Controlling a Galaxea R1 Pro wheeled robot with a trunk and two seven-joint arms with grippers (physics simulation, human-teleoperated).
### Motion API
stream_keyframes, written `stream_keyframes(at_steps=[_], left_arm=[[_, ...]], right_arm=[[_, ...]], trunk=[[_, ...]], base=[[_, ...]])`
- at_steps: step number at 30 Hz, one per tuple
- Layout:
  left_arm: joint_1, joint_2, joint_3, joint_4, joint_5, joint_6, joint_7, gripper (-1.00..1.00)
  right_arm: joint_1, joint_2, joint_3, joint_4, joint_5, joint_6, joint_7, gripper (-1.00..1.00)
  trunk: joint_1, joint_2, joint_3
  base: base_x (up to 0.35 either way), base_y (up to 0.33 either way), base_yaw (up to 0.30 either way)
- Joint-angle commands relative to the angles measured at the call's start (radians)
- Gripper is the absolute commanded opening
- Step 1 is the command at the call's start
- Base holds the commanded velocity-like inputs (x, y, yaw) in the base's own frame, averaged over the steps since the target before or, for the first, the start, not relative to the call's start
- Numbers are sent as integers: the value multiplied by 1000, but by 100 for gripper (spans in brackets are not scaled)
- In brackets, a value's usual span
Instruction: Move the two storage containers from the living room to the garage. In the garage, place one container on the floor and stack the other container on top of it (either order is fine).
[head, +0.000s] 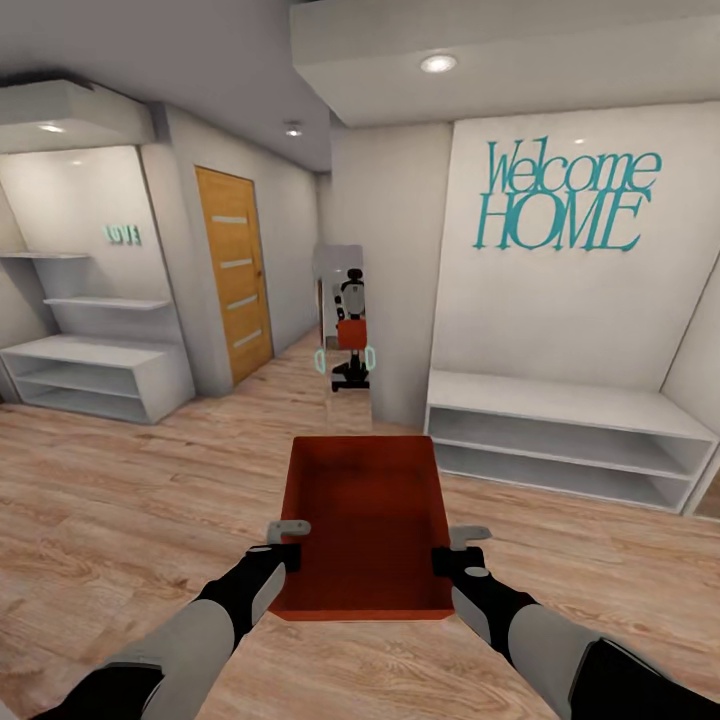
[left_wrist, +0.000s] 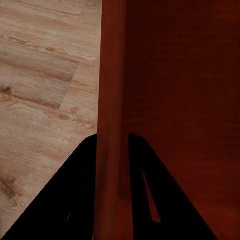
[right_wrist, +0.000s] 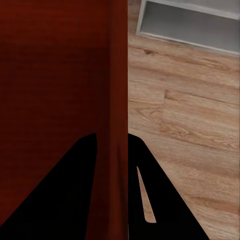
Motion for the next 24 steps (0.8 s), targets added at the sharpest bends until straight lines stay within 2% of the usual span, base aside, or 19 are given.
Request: stream_keyframes(at_steps=[1, 24], left_arm=[[-1, 40, 3, -3, -19, 8, 8, -100], [-1, 40, 3, -4, -19, 9, 8, -100]], right_arm=[[-1, -11, -6, 23, -8, -6, -6, -100], [-1, -12, -6, 23, -8, -6, -6, -100]], trunk=[[1, -2, -2], [1, -2, -2]], base=[[323, 0, 0], [323, 0, 0]])
